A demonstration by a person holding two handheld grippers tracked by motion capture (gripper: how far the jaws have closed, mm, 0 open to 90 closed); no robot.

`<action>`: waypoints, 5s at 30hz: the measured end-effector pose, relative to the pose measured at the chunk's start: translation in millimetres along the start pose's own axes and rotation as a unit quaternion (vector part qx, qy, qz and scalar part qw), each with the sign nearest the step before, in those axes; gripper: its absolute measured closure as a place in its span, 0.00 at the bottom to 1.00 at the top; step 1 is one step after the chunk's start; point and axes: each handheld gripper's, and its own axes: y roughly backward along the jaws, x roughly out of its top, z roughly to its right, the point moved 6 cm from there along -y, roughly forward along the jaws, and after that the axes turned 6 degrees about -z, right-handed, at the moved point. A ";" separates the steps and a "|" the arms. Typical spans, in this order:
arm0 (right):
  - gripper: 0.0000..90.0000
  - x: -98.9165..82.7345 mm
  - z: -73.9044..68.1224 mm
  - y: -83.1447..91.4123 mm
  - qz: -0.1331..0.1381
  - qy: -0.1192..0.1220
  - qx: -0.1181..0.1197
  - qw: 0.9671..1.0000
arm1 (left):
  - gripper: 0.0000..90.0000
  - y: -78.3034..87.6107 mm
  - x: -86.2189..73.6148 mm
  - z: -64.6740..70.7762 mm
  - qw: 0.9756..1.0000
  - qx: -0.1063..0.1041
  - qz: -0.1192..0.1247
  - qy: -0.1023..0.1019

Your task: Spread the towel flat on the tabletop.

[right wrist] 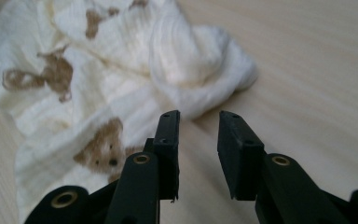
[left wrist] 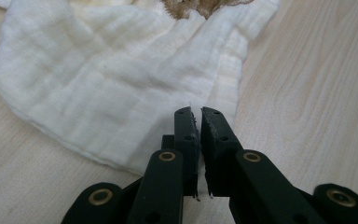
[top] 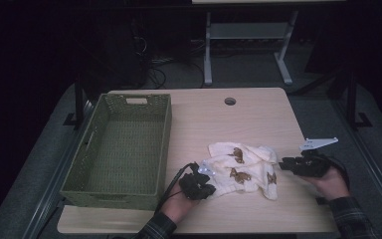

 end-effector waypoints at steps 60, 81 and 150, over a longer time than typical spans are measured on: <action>0.73 83.8 69.6 -24.1 0.033 -0.051 -0.039 0.997 | 0.75 12.2 22.0 3.2 0.999 -0.010 0.028 0.011; 0.68 90.4 57.2 -34.8 0.027 -0.006 -0.032 0.999 | 0.68 12.1 84.4 -81.5 0.990 0.088 0.068 0.084; 0.81 121.5 119.7 -47.2 0.038 -0.044 -0.084 0.995 | 0.82 -4.6 132.3 -194.3 0.964 0.192 0.101 0.151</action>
